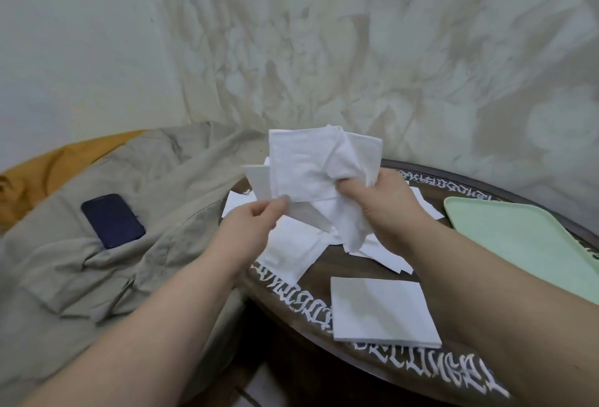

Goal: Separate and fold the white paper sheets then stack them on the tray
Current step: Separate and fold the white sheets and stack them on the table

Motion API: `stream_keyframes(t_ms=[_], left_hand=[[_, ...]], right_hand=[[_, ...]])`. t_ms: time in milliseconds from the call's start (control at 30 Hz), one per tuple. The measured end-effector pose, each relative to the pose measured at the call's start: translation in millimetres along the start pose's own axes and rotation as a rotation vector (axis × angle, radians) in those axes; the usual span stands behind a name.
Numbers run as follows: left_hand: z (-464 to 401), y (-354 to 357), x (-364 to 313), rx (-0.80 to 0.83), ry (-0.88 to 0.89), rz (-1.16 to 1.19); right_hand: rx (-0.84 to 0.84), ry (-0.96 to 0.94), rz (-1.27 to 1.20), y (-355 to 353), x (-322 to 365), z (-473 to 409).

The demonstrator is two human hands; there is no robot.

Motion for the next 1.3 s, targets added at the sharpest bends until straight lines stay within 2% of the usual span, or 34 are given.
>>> stream_keyframes(t_ms=[133, 233, 300, 400, 500, 567, 667, 833, 933, 1033, 1133, 1233, 1300], left_hand=[[37, 26, 7, 0.308, -0.205, 0.088], [56, 39, -4, 0.458, -0.168, 0.372], [65, 43, -15, 0.484, -0.107, 0.576], [71, 49, -22, 0.464, -0.063, 0.776], [73, 56, -17, 0.435, -0.069, 0.832], [74, 59, -11, 0.388, -0.044, 0.808], [72, 58, -1, 0.237, -0.005, 0.733], [61, 56, 15, 0.077, 0.023, 0.629], [56, 56, 22, 0.057, 0.034, 0.584], [56, 64, 29, 0.111, 0.038, 0.554], [53, 69, 36, 0.12, 0.043, 0.491], [51, 70, 33, 0.12, 0.072, 0.359], [49, 71, 29, 0.144, 0.094, 0.271]], right_hand=[[-0.082, 0.129, -0.31, -1, 11, 32], [-0.101, 0.26, -0.438, -1, 9, 54], [-0.132, 0.287, -0.466, -2, 6, 67], [-0.174, 0.317, -0.453, -4, -1, 81], [-0.128, 0.373, -0.436, -4, -7, 91], [-0.084, 0.395, -0.445, -6, -10, 97], [-0.034, 0.369, -0.443, -14, -14, 102], [-0.027, 0.343, -0.362, -27, -22, 101], [-0.055, 0.368, -0.406, -31, -32, 99], [-0.112, 0.373, -0.448, -29, -42, 100], [-0.103, 0.367, -0.318, -26, -47, 102], [-0.037, 0.229, 0.248, -37, -45, 93], [0.041, 0.092, 0.412, -36, -35, 87]])
Point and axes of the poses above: each hand's wrist, its own z-axis away from the middle knuckle, its own y-axis out of the palm, x = y × z, the point moved 4 cm from there along -z, towards the middle knuckle, and after that the axes turned 13 degrees about -y, right-handed, at the moved point
